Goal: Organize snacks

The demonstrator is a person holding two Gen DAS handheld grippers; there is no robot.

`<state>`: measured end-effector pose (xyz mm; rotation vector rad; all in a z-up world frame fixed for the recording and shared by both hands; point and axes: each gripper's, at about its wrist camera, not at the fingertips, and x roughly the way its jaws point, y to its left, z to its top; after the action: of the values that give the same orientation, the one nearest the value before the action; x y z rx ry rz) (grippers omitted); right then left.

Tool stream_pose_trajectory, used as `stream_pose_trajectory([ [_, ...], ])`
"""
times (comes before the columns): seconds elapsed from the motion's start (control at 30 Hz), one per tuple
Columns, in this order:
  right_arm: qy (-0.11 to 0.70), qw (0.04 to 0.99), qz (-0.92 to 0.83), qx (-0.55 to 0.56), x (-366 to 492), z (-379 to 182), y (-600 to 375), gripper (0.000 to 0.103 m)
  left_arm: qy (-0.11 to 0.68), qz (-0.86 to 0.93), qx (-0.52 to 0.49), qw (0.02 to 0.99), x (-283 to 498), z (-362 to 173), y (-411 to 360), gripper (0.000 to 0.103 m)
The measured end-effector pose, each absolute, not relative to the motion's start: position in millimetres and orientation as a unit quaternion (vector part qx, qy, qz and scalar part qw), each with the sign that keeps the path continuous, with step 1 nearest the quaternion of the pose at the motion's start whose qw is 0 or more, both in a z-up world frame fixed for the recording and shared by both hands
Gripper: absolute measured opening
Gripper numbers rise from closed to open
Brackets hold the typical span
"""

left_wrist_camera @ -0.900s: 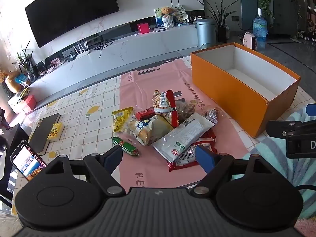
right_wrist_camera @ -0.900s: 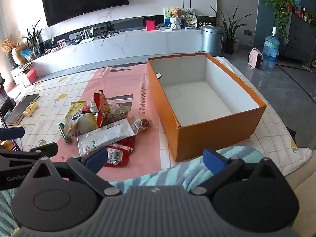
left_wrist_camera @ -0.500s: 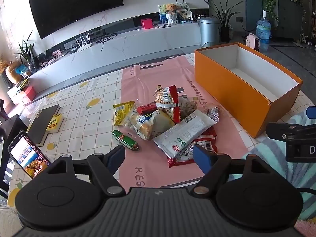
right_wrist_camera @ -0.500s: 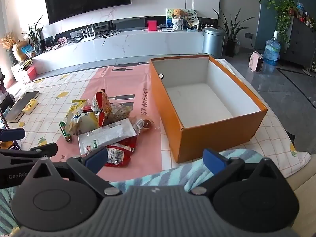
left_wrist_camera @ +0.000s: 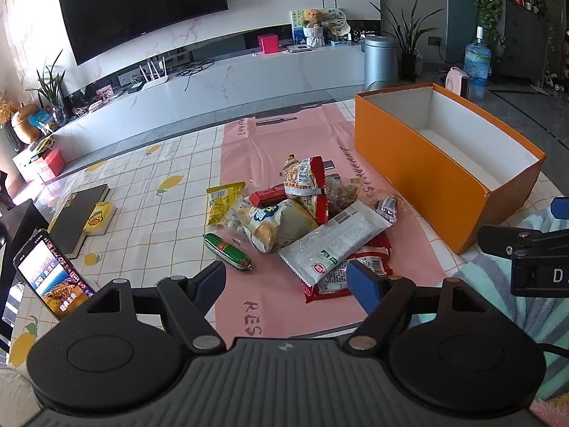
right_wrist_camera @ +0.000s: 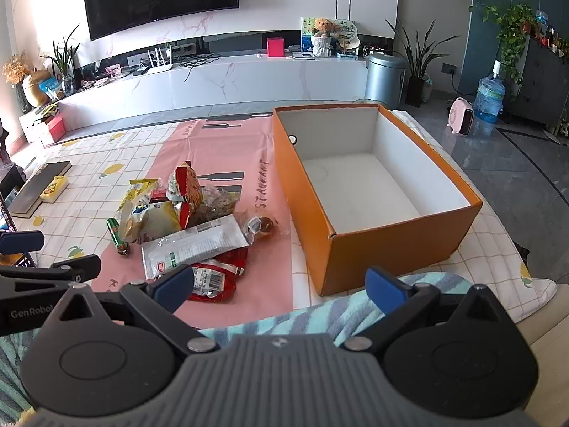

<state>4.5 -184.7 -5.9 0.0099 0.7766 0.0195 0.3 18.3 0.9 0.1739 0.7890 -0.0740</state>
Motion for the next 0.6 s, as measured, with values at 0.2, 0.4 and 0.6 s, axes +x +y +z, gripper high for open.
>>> stream_pose_trajectory([
  [0.2, 0.375, 0.927, 0.007, 0.001, 2.7, -3.7, -182.3, 0.099, 0.383, -0.035, 0.086, 0.919, -0.2, 1.1, 16.8, 0.091],
  [0.4, 0.375, 0.927, 0.005, 0.002, 2.4, -3.6, -182.6, 0.099, 0.383, -0.034, 0.086, 0.919, -0.1, 1.6, 16.8, 0.091],
  [0.6, 0.375, 0.927, 0.003, 0.001, 2.7, -3.0, -182.4, 0.099, 0.381, -0.034, 0.085, 0.920, -0.9, 3.6, 16.6, 0.091],
])
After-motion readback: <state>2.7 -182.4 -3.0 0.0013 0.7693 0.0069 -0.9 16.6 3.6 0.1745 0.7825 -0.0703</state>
